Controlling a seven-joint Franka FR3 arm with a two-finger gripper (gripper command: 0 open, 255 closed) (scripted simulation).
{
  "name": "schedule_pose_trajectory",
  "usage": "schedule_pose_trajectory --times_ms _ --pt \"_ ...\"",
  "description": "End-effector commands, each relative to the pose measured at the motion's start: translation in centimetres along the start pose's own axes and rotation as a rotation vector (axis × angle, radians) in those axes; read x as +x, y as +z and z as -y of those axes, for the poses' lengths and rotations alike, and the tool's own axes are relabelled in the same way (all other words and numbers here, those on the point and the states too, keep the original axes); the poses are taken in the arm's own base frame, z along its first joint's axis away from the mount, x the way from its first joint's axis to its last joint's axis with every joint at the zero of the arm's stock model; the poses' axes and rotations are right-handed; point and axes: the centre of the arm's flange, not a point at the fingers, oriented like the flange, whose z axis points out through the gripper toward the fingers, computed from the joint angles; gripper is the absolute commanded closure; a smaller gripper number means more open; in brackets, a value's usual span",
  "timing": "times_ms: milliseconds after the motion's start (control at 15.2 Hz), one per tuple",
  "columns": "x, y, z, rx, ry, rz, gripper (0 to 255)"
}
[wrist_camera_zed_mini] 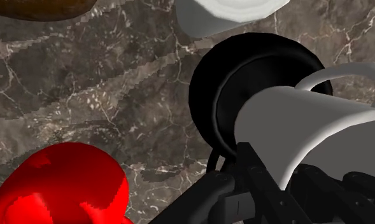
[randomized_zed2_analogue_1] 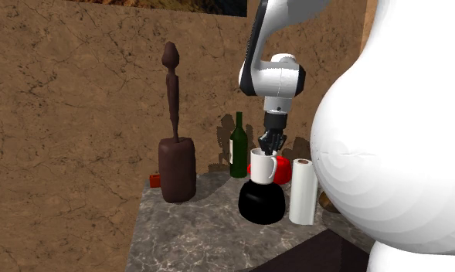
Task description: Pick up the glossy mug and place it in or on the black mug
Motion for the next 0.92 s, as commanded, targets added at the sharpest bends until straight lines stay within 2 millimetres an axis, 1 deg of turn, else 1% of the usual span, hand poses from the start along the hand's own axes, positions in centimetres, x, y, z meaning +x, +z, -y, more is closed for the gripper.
schedule_pose_trajectory --times_ms 0,198,660,726,858 --pt "-0.1 1.2 -0.2 0.000 0.000 -0.001 255" --pt "-0.1 2.5 -0.3 0.000 0.000 -0.001 255" --pt "-0.1 2.5 -0.3 0.000 0.000 -0.001 255" --pt "-0.1 2.5 -0.3 0.000 0.000 -0.001 0" --pt "-0.1 2.5 -0.3 0.000 0.000 -0.001 0"
